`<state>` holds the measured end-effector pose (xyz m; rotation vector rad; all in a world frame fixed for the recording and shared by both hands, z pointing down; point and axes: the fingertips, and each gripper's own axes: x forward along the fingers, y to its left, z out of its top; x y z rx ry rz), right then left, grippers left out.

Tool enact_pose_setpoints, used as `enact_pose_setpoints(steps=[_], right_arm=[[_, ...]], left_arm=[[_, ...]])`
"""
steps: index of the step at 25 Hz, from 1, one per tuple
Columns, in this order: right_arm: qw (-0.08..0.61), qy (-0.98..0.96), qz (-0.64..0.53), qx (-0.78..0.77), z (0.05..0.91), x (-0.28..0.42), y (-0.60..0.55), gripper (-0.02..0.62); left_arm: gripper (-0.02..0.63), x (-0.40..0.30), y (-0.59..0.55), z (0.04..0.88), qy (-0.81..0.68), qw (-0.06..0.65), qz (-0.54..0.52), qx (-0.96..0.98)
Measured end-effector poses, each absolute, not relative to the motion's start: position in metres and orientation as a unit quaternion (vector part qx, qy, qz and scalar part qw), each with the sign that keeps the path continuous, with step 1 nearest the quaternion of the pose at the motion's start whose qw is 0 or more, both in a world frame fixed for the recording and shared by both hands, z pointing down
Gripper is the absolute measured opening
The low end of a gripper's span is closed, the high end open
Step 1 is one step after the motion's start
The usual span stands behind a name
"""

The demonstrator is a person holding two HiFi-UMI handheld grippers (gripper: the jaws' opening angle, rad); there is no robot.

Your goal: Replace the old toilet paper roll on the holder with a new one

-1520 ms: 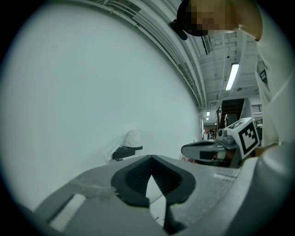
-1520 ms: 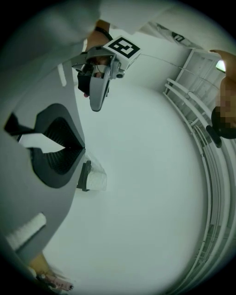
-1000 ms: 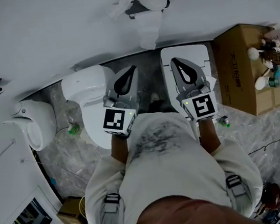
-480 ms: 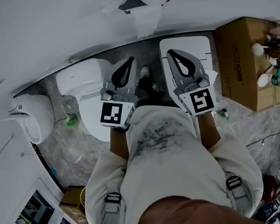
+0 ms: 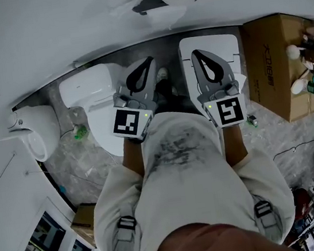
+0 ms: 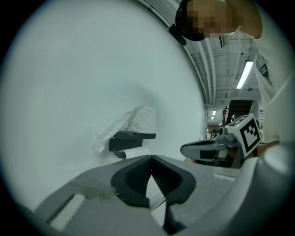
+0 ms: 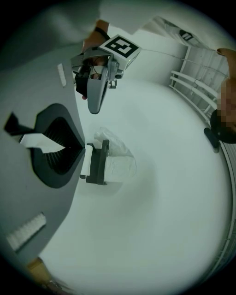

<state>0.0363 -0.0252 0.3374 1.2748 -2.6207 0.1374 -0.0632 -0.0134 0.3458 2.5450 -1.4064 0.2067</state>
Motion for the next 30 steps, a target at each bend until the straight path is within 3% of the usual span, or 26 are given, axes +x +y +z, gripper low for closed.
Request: enact_pose_setpoints(steps=[21, 30], right_arm=[[0.131, -0.887, 0.054, 0.439, 0.371, 0.025, -0.068, 0.002], [0.135, -0.884, 0.062, 0.442, 0.383, 0.023, -0.075, 0.002]], left_arm=[[0.003, -0.059, -0.079, 0.378, -0.458, 0.085, 0.095, 0.880], [0.055, -0.054, -0.095, 0.390, -0.450, 0.080, 0.102, 0.884]])
